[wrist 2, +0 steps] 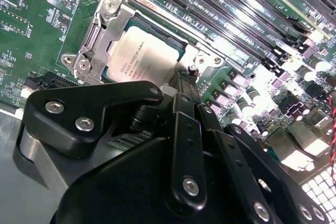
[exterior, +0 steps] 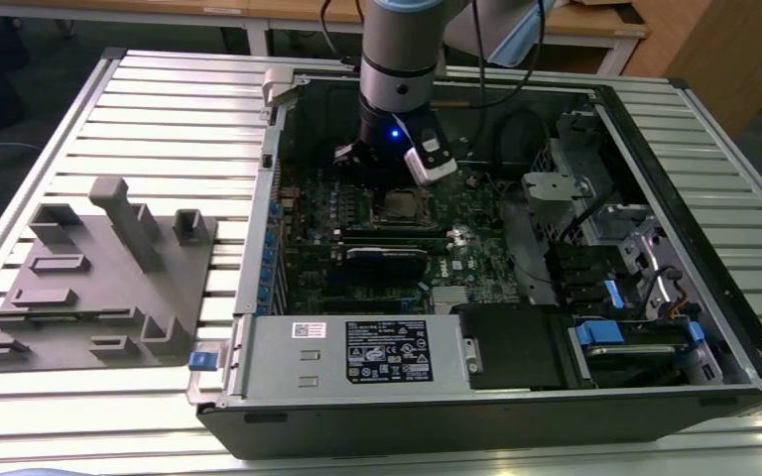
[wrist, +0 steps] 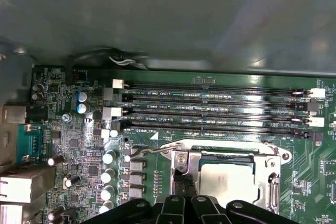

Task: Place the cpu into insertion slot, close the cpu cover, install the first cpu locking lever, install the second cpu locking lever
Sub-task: 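Close the cpu cover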

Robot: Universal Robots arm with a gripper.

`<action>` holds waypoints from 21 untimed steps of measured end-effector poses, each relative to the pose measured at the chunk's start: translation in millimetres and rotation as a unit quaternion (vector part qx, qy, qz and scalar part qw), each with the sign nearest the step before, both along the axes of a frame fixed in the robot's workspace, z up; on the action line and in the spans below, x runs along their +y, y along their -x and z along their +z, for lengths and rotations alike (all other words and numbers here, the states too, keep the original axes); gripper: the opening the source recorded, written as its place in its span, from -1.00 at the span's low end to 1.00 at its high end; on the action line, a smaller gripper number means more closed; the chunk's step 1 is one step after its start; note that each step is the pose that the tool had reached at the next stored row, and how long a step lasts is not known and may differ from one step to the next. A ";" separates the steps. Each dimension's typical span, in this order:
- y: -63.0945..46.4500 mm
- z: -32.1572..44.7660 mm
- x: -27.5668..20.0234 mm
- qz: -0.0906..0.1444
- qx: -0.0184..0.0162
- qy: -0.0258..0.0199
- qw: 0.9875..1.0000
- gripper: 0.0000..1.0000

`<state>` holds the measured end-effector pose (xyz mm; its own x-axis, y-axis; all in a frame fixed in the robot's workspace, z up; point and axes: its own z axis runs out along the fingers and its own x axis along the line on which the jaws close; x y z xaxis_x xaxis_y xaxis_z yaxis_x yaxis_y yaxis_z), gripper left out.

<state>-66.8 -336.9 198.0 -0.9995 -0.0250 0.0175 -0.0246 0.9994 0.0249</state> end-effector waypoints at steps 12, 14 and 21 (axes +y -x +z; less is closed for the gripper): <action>0.0 7.8 0.0 0.000 0.000 0.000 1.000 -0.80; 0.0 10.3 0.0 0.000 0.000 0.000 1.000 -0.80; 0.0 17.9 0.0 0.000 0.000 0.000 1.000 -0.80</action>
<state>-66.8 -336.9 215.9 -0.9995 -0.0250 0.0173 -0.0246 0.9994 0.0251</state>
